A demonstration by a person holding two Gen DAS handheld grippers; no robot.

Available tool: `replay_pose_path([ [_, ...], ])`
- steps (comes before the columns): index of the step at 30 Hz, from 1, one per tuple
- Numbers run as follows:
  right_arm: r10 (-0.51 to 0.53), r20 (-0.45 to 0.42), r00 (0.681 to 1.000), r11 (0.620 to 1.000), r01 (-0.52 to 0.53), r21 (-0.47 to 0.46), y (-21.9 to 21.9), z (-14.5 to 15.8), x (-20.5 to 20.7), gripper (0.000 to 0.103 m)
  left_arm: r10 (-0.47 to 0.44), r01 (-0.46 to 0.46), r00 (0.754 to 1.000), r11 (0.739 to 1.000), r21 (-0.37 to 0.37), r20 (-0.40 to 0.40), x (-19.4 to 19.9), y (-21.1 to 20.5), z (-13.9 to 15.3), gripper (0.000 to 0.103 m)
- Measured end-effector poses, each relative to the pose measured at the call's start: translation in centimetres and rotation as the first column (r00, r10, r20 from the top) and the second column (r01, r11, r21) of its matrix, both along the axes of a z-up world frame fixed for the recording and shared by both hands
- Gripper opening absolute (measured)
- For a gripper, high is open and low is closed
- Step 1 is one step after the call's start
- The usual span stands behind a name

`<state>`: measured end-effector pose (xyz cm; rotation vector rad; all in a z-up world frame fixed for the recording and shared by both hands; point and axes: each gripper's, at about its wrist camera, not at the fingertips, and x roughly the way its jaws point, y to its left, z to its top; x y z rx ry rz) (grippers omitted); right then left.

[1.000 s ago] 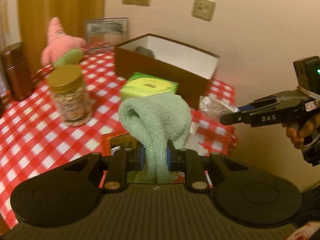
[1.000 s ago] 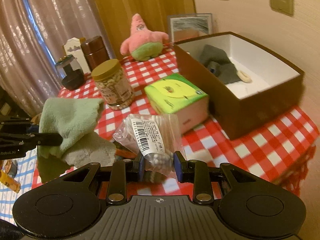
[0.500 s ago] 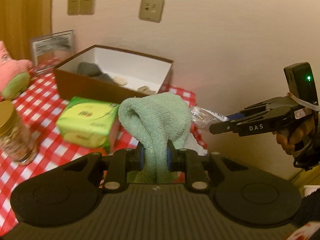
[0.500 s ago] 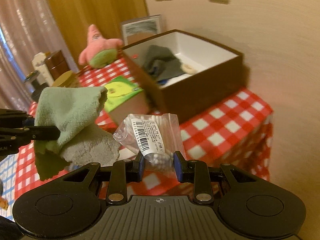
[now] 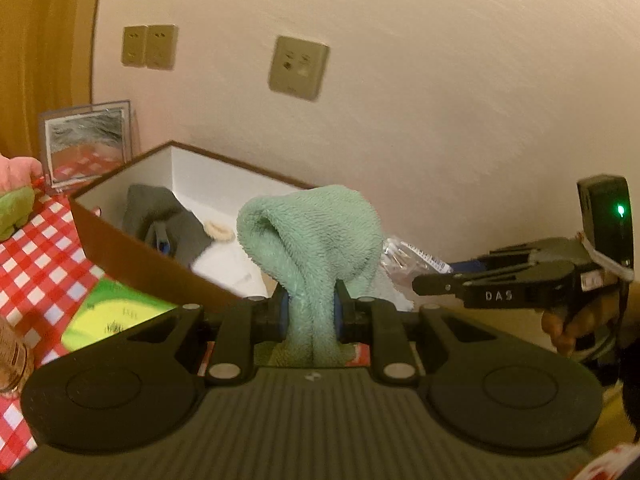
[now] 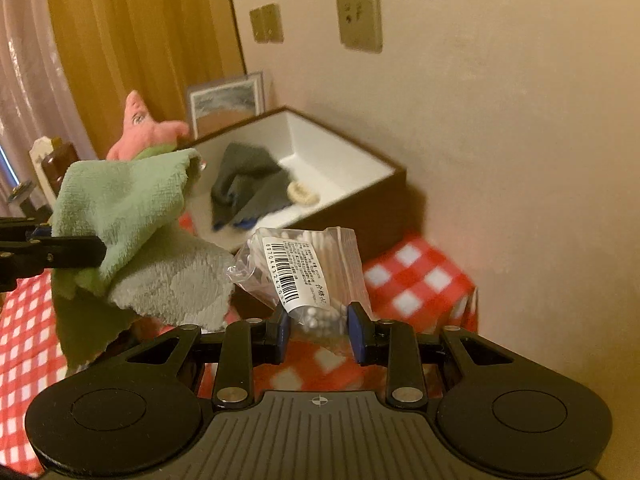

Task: Organize soft objects
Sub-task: 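Lift and carry the green towel and plastic bag with both grippers over the box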

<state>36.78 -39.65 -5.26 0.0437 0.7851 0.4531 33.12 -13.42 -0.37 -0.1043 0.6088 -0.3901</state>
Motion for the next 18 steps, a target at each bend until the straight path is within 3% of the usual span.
replay_pose_path([
  [10,0.065,0.061,0.996,0.997,-0.068,0.048,1.5,0.9,9.9,0.030,0.167,-0.167,0.986,0.986,-0.019,-0.014,8.1,-0.6,0.5,0.019],
  [18,0.165,0.063,0.984,0.985,-0.168,0.041,4.3,-0.5,16.8,0.030,0.315,-0.312,0.946,0.949,0.045,-0.074,13.8,0.7,-1.2,0.019],
])
